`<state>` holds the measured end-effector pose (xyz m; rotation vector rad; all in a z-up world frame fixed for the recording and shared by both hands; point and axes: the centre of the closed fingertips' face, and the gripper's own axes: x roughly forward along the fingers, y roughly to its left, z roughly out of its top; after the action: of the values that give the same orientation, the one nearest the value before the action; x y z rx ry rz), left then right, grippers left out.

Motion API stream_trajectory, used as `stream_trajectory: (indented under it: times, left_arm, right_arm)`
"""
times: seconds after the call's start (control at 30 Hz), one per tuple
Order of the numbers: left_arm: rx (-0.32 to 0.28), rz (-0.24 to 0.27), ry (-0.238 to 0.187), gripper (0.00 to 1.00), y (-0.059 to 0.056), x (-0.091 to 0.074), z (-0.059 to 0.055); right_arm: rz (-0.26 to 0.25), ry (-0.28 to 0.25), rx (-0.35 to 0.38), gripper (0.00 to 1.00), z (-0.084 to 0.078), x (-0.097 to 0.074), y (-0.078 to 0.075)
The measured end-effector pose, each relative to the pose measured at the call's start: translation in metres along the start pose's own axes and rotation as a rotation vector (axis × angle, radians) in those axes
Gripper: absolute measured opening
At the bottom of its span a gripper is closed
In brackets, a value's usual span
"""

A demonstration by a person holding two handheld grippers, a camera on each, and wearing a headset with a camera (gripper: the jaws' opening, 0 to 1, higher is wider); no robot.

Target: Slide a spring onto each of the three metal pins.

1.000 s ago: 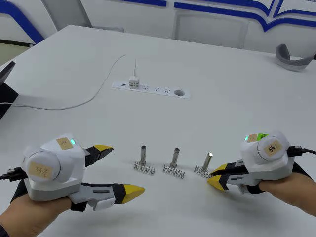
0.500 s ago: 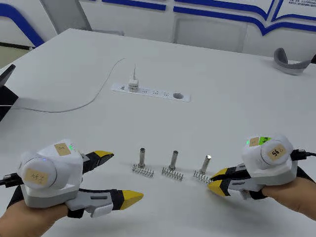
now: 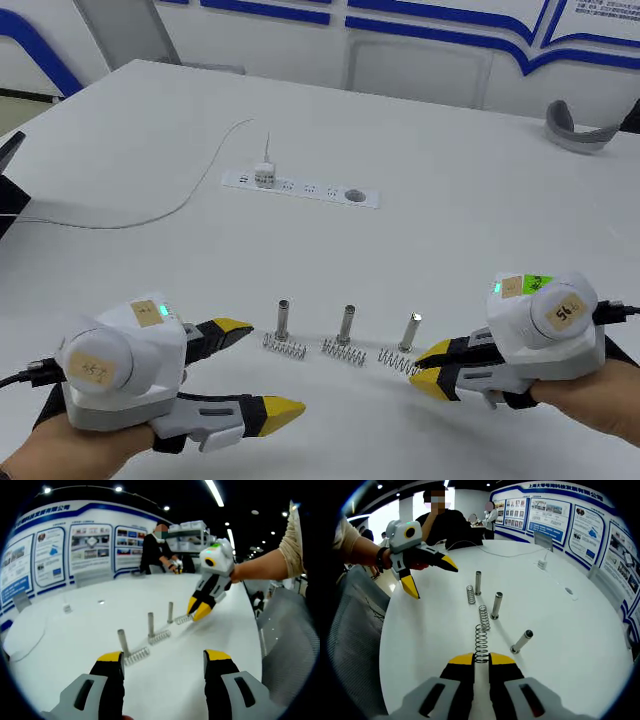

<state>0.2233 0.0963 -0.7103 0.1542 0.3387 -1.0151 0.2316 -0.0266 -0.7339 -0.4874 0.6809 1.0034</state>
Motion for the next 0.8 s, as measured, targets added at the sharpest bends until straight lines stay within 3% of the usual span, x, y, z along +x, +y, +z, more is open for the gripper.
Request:
stream_trajectory:
  times: [0.8]
  left_arm:
    - [0.053, -0.109, -0.003, 0.49, -0.03, 0.023, 0.007]
  right_arm:
    - [0.158, 0.001, -0.137, 0.12, 0.03, 0.01, 0.041]
